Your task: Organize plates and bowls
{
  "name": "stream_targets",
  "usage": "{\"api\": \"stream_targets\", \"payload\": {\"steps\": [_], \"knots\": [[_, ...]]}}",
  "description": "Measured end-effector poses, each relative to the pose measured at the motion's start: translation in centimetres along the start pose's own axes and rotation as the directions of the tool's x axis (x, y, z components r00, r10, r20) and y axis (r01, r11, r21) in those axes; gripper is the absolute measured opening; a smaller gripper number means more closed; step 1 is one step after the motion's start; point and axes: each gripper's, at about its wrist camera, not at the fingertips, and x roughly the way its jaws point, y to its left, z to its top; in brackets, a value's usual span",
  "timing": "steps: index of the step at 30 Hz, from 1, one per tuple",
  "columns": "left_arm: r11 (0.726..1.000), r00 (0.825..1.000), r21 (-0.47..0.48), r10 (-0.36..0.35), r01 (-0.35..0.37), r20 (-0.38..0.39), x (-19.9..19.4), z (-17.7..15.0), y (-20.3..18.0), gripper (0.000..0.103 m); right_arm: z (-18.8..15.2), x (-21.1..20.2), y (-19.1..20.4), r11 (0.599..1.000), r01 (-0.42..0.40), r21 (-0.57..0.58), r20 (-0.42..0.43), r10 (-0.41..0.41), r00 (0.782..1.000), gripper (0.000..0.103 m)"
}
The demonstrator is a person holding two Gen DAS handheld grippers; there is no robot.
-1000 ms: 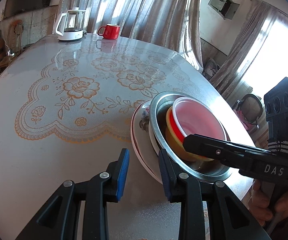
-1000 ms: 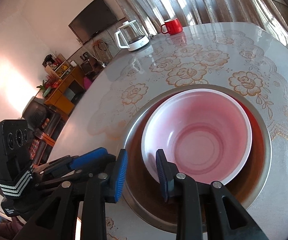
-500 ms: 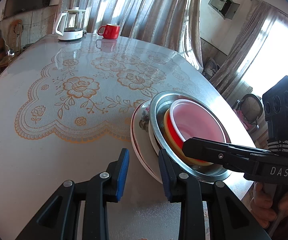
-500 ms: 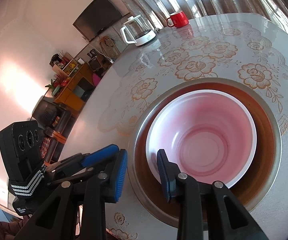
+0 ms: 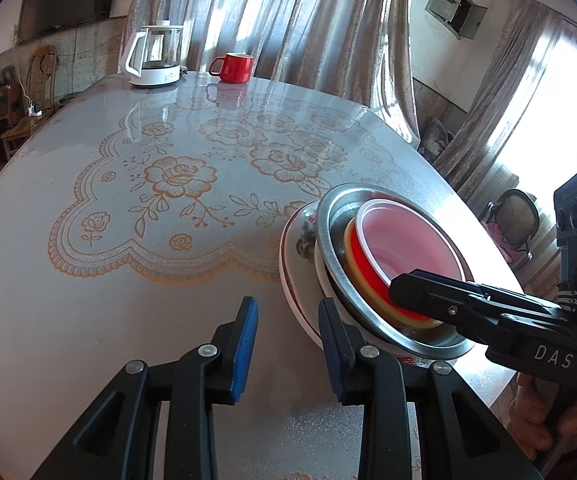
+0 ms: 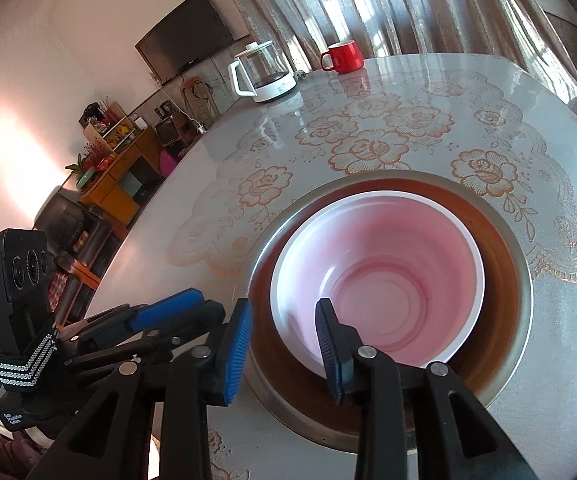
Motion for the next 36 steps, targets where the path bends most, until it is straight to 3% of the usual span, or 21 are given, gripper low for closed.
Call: {"api": "stream_targets", "payload": {"steps": [7, 13, 19, 25, 36], "knots": [[0.994, 0.993, 0.031, 0.102, -0.104, 0.058, -1.2, -0.5, -0.6, 0.043, -0.7, -1.7, 0.0, 0.992, 0.122, 0.018, 0.105, -0.124, 0.987, 0.033], [0.987, 0.984, 0.027, 0.154, -0.157, 0.090, -2.2, -1.0, -1.4, 0.053, -1.8, -3.5, 0.0, 0.964, 0.257, 0.060, 0.195, -0.264, 0.945, 0.037], [0.977, 0.970, 0.045, 0.202, -0.209, 0.136, -2.9, -1.5, -2.7, 0.066, -3.2, -4.3, -0.4, 0.932, 0.348, 0.103, 0.224, -0.362, 0.905, 0.038], [0.969, 0.957, 0.054, 0.229, -0.242, 0.175, -3.4, -1.9, -3.8, 0.077, -3.9, -5.0, -0.7, 0.906, 0.403, 0.130, 0.245, -0.423, 0.872, 0.038], [0.965, 0.949, 0.064, 0.235, -0.253, 0.210, -4.2, -2.2, -4.6, 0.084, -4.4, -5.6, -0.3, 0.905, 0.407, 0.125, 0.263, -0.426, 0.865, 0.040]]}}
